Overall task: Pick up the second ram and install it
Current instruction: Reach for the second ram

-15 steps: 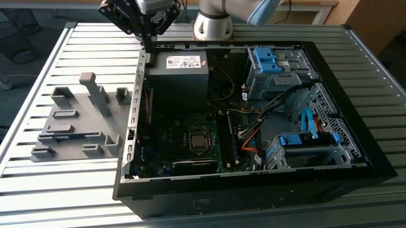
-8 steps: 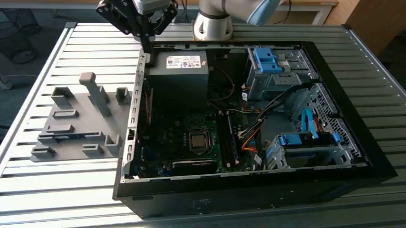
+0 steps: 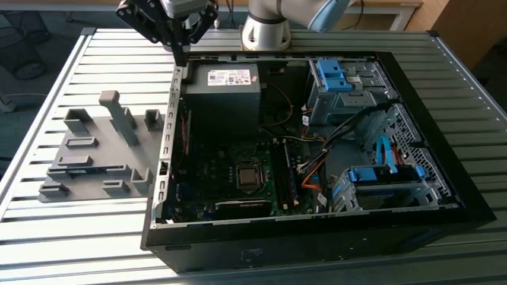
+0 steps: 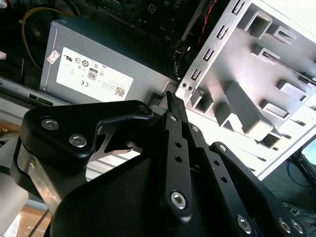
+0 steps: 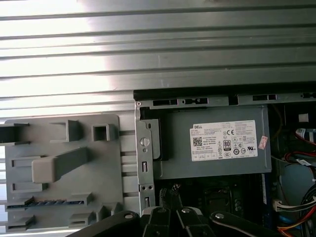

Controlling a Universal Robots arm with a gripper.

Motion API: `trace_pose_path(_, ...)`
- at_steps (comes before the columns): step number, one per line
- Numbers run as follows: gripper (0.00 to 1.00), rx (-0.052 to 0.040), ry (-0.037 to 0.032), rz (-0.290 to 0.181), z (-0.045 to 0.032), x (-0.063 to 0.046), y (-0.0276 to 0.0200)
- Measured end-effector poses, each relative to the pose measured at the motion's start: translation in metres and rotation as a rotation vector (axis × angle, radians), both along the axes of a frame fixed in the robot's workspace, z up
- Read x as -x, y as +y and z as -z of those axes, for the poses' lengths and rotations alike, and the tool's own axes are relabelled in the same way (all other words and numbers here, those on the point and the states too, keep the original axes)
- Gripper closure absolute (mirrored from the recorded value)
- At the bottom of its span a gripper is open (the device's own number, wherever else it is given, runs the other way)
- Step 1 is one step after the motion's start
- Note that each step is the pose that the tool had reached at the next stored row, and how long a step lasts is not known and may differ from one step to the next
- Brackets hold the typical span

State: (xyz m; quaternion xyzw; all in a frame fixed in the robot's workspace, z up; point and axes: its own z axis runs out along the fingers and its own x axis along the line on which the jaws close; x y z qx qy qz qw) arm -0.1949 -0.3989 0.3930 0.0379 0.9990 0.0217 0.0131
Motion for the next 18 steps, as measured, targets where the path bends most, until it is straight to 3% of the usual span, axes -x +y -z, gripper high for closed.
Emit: trace_pose_path(18,0.89,0.0,0.0,0.0,0.0001,0.011,0.0)
